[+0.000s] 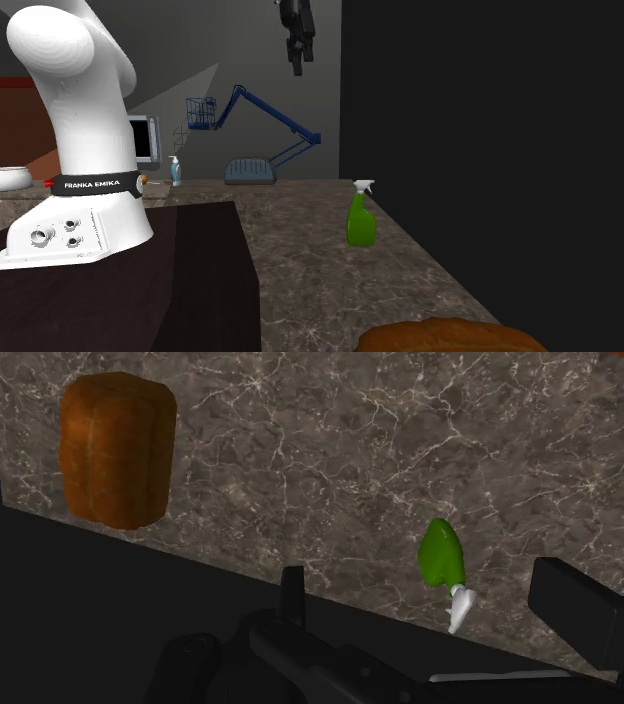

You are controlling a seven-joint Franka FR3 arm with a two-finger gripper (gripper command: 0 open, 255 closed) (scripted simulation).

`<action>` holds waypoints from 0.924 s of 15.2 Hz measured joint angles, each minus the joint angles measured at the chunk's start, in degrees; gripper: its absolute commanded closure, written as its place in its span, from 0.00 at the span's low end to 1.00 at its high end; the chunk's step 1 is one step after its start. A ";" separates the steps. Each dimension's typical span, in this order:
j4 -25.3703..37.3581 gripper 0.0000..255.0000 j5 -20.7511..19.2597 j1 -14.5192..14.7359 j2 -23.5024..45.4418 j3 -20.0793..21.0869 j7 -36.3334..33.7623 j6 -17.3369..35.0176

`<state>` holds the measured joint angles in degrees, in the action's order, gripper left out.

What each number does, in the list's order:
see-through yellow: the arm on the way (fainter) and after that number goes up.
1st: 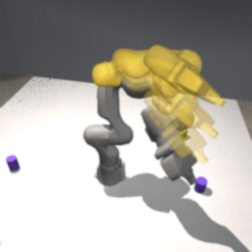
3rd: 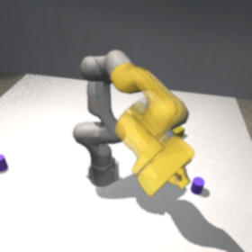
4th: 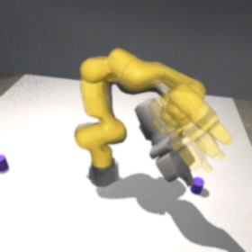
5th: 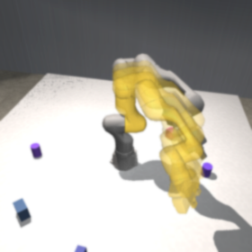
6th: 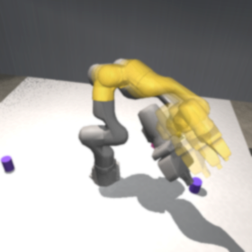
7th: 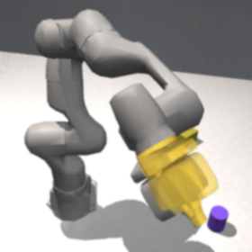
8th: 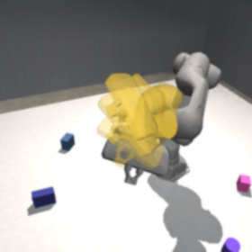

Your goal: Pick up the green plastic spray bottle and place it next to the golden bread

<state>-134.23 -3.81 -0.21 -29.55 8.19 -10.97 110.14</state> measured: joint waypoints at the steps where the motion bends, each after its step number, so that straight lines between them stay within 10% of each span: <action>1: 0.51 0.00 0.16 -0.06 2.11 0.56 -1.18 1.29; 14: 10.02 0.00 -1.34 -0.57 29.32 4.85 -15.01 15.44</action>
<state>-124.21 -5.15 -0.78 -0.23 13.04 -25.98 125.58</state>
